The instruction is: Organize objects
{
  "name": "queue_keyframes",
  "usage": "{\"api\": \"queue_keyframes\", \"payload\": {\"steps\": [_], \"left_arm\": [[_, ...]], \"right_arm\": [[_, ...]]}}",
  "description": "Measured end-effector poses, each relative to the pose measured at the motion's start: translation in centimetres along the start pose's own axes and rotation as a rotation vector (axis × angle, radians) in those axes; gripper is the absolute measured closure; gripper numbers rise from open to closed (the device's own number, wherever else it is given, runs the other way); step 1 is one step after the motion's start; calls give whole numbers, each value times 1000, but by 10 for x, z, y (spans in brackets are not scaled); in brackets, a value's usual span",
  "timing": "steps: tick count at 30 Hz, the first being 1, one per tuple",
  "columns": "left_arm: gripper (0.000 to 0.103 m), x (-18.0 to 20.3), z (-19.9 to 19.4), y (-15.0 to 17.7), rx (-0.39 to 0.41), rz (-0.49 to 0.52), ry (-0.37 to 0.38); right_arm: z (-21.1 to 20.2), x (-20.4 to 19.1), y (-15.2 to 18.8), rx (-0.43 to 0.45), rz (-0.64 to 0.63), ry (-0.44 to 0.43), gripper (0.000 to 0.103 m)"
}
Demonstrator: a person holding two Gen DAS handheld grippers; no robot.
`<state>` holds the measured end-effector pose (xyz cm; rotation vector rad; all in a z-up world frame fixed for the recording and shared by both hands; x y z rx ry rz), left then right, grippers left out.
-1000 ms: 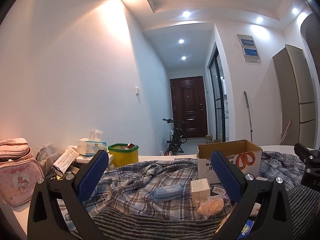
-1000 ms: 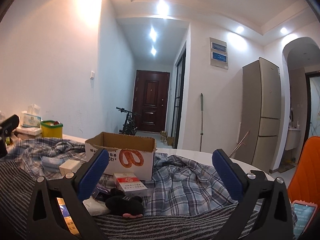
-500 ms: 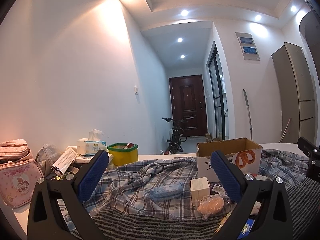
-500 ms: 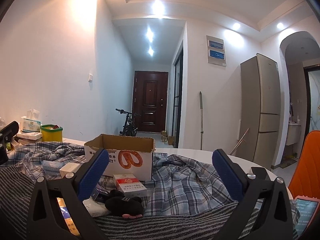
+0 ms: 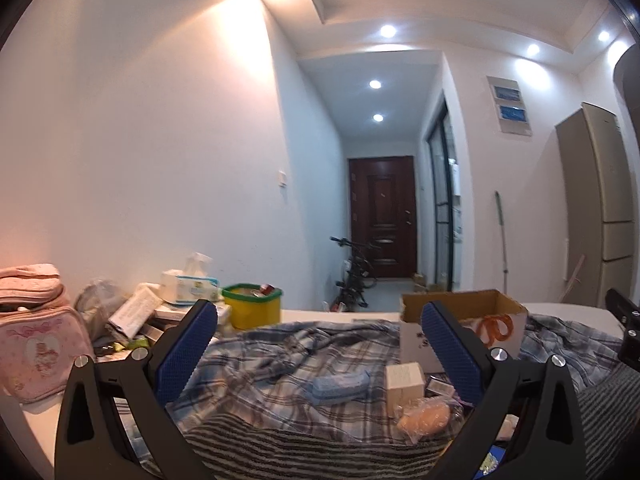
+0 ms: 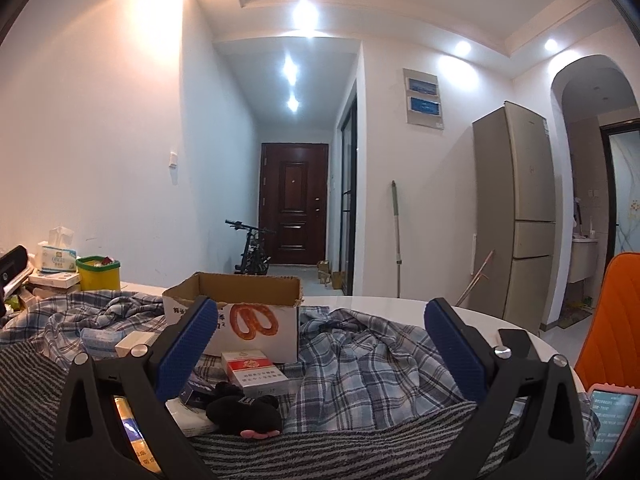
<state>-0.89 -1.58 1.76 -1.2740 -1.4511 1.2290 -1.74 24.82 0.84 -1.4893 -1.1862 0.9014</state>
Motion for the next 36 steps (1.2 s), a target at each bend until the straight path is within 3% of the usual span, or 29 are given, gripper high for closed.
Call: {"api": "queue_keyframes", "payload": {"steps": [4, 8, 19, 21, 26, 31, 35, 36], "left_arm": [[0, -12, -27, -7, 24, -17, 50], [0, -16, -47, -10, 18, -10, 63], [0, -15, -67, 0, 15, -40, 41], [0, -18, -57, 8, -23, -49, 16], [0, -30, -42, 24, -135, -96, 108], [0, -39, -37, 28, -137, -82, 60], [0, -37, -36, 32, -145, -62, 67], [0, -36, -36, 32, -144, -56, 71]], "right_arm": [[-18, 13, -4, -45, 86, 62, 0], [-36, 10, -3, -41, 82, 2, 0], [-39, -30, 28, -178, -9, -222, 0], [-38, -41, 37, -202, -33, -272, 14], [-28, -56, 55, -289, -47, -355, 22], [-16, -72, 66, -375, -59, -442, 35], [-4, -90, 77, -438, -115, -476, 60], [-1, -93, 80, -464, -127, -480, 61]]}}
Point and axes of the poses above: each gripper's, at about its wrist camera, not at the fingertips, and z roughly the way its jaws point, x to its right, y to its underside, the point moved 5 cm from there along z, roughly the way its jaws point, and after that the axes turned 11 degrees about -x, right-handed, at the moved point
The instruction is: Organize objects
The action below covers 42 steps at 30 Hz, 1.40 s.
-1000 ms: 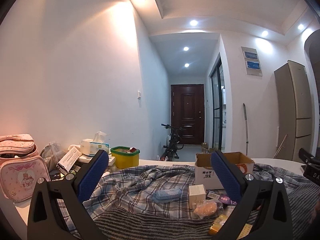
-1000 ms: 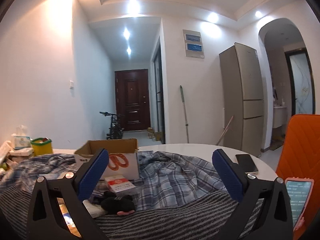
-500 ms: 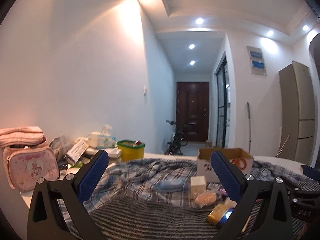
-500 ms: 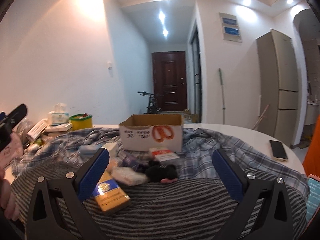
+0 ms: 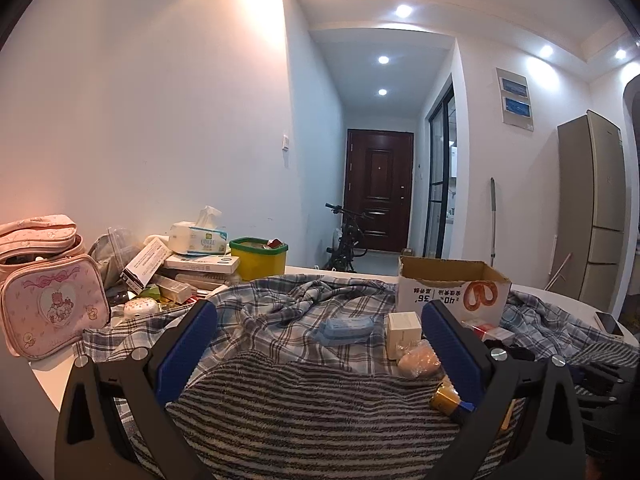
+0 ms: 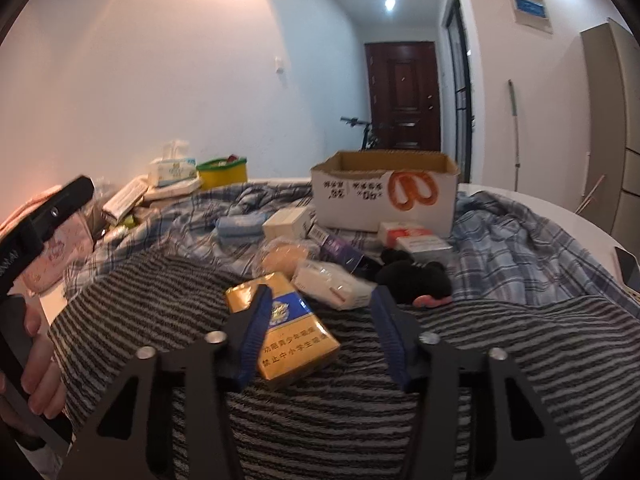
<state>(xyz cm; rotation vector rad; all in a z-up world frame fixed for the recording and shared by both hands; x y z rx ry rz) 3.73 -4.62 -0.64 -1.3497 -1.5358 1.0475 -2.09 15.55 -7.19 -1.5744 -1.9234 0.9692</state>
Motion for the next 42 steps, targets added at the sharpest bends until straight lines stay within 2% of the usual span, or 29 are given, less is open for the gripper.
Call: {"api": "queue_keyframes", "payload": {"steps": [5, 8, 9, 11, 20, 27, 31, 35, 41, 42], "left_arm": [[0, 13, -4, 0, -3, 40, 19], [0, 21, -3, 0, -28, 49, 42], [0, 23, -2, 1, -33, 52, 55], [0, 28, -1, 2, -40, 61, 79], [0, 36, -3, 0, -22, 100, 77], [0, 34, -1, 0, -40, 88, 81], [0, 36, 2, 0, -48, 94, 94], [0, 39, -2, -2, -35, 116, 83], [0, 37, -5, -5, -19, 134, 53], [0, 37, -4, -4, -23, 133, 53]], "right_arm": [[15, 1, -1, -85, -9, -36, 60], [21, 1, -1, -119, -23, -63, 55], [23, 0, -2, -130, -28, -71, 48], [27, -1, -2, -151, -29, -108, 46], [43, -8, 0, -232, -50, -162, 45], [37, -3, 17, -303, 21, -256, 45], [32, -8, 15, -276, 2, -227, 45], [35, -17, -3, -240, -60, -185, 39], [57, -26, -6, -290, -98, -175, 39], [59, -24, -4, -295, -90, -169, 45]]}}
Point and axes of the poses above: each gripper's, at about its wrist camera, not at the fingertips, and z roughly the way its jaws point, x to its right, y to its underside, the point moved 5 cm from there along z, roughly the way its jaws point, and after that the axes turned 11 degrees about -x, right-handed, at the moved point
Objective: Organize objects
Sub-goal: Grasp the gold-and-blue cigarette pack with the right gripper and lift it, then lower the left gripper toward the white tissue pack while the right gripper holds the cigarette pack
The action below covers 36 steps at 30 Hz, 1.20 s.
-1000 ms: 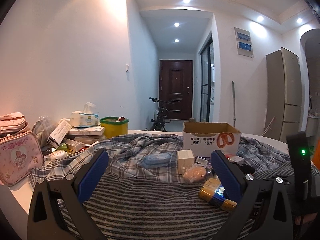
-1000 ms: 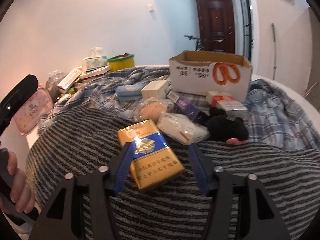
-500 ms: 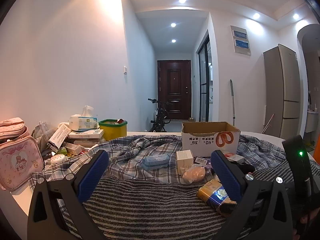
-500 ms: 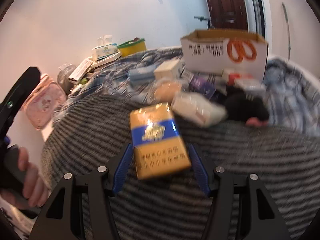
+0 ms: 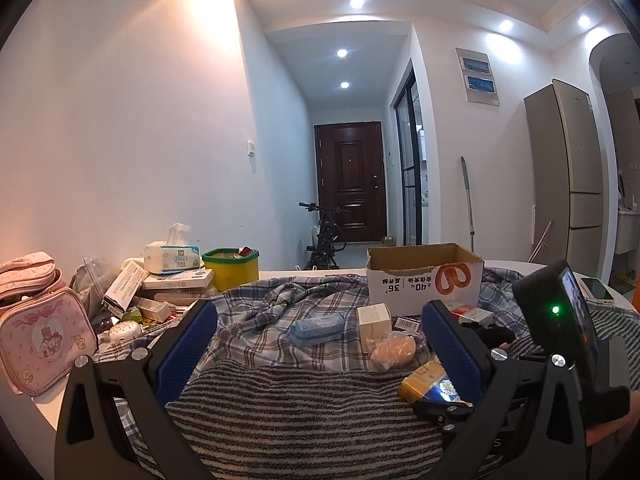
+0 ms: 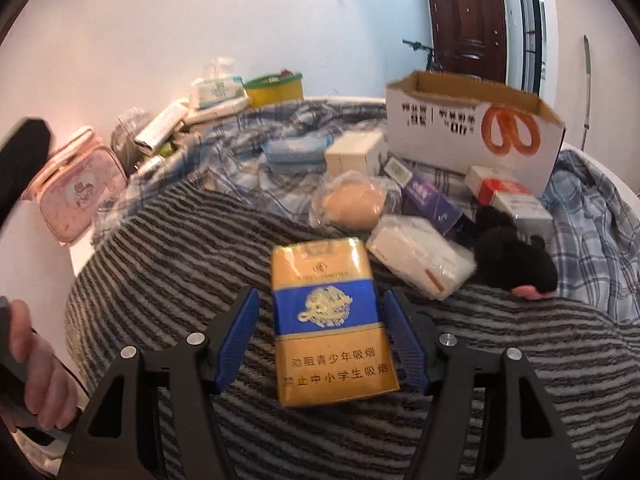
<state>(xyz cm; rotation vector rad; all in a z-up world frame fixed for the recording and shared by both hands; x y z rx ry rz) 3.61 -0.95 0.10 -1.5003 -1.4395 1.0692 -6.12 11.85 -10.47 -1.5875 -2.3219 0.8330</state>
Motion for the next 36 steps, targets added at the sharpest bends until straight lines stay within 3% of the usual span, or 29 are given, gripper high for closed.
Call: {"api": "queue_keyframes", "payload": {"steps": [3, 7, 13, 15, 17, 18, 21, 31, 36], "left_arm": [[0, 1, 5, 3, -21, -5, 9], [0, 6, 8, 5, -33, 3, 20], [0, 12, 4, 5, -20, 18, 21], [0, 15, 6, 6, -29, 18, 25], [0, 17, 9, 9, -42, 20, 22], [0, 19, 10, 10, -45, 22, 22], [0, 22, 15, 12, -59, 28, 26], [0, 51, 39, 19, -160, 99, 66], [0, 64, 52, 13, -214, 131, 124]], "right_arm": [[-9, 7, 3, 32, 44, -11, 49], [-50, 20, 5, 197, 78, 11, 49], [-108, 61, 2, 461, 195, 178, 49], [-117, 78, 2, 515, 243, 308, 48], [-119, 89, 2, 538, 266, 459, 48], [-120, 93, 2, 540, 271, 480, 48], [-116, 100, 4, 545, 297, 419, 48], [-113, 100, 9, 544, 308, 412, 46], [-114, 99, 12, 557, 304, 415, 47]]}}
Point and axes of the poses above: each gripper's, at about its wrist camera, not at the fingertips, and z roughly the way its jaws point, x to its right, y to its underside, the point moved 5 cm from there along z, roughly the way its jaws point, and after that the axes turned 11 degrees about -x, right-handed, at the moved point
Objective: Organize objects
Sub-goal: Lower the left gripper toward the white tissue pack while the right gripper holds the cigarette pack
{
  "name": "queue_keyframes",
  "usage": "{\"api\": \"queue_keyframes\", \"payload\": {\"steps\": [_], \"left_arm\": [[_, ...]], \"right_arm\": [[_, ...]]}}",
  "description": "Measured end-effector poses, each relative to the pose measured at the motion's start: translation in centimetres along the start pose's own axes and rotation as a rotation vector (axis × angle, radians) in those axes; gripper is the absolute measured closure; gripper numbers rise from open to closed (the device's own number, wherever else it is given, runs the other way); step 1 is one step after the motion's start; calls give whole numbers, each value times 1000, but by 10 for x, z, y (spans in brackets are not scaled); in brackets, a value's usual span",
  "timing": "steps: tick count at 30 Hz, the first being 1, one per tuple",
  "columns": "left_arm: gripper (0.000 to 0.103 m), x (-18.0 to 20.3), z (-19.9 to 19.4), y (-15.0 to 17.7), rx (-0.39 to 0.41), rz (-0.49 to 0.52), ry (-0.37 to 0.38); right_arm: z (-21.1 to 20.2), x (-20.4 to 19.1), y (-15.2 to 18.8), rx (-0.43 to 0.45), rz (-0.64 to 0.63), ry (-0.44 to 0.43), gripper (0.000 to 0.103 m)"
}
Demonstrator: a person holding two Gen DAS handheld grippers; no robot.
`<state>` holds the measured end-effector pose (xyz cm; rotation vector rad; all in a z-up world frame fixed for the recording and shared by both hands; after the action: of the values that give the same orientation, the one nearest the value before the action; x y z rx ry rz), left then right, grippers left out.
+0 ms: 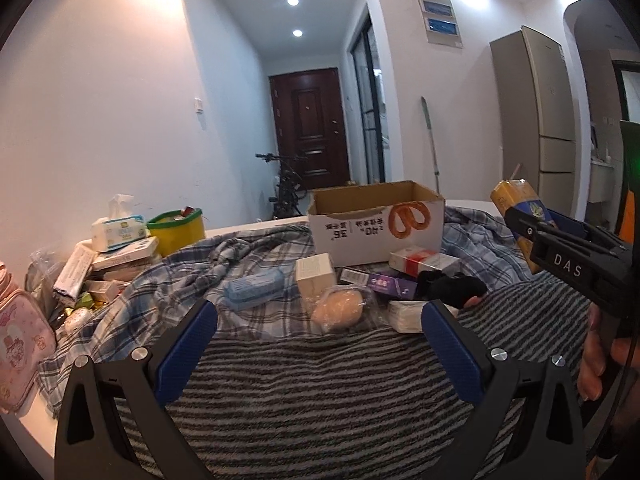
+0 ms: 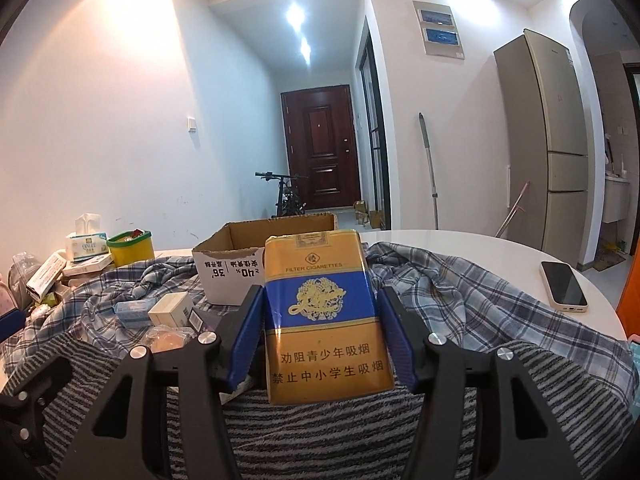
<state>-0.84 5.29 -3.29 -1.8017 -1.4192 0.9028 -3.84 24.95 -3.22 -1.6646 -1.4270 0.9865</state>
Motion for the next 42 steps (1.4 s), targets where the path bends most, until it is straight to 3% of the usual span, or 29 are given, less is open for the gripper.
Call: {"api": "queue_keyframes", "payload": {"steps": [3, 6, 8, 15, 17, 19, 22, 24, 31, 32, 35, 36, 42], "left_arm": [[0, 15, 12, -8, -37, 57, 50], [0, 33, 36, -10, -119, 137, -5], [0, 39, 47, -11, -150, 153, 9], [0, 62, 65, -16, -246, 167, 196], [0, 73, 71, -11, -307, 169, 326], [0, 79, 80, -7, -367, 140, 384], [1, 85, 96, -3, -410, 139, 328], [14, 91, 102, -2, -429, 151, 331], [15, 105, 109, 1, -451, 199, 322], [21, 106, 110, 1, -448, 201, 316], [56, 106, 114, 2, -454, 219, 301], [63, 106, 115, 4, -467, 217, 315], [80, 97, 106, -3, -427, 174, 340]], "right_arm": [[-1, 3, 0, 5, 13, -8, 47], [-4, 7, 0, 18, 32, -13, 47], [-6, 6, 0, 28, 28, -12, 47], [-7, 11, -1, 31, 57, -26, 47], [-7, 12, -1, 32, 63, -27, 47], [-10, 11, 0, 44, 58, -28, 47], [-11, 12, -1, 49, 62, -35, 47], [-10, 13, 0, 42, 68, -40, 47], [-9, 15, 0, 40, 78, -53, 47], [-10, 15, 0, 41, 78, -54, 47], [-9, 15, 0, 39, 82, -55, 47], [-9, 15, -1, 38, 83, -55, 47], [-9, 15, -1, 37, 86, -56, 47]]}}
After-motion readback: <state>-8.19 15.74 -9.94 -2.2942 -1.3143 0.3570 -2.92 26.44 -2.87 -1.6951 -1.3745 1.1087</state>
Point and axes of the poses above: each gripper's, at about its wrist camera, not at the fingertips, and z roughly the way its jaws point, x to its right, y to its underside, the point moved 5 cm from there along z, roughly the way its jaws point, and after that the axes turned 11 degrees about -x, right-handed, at the moved point
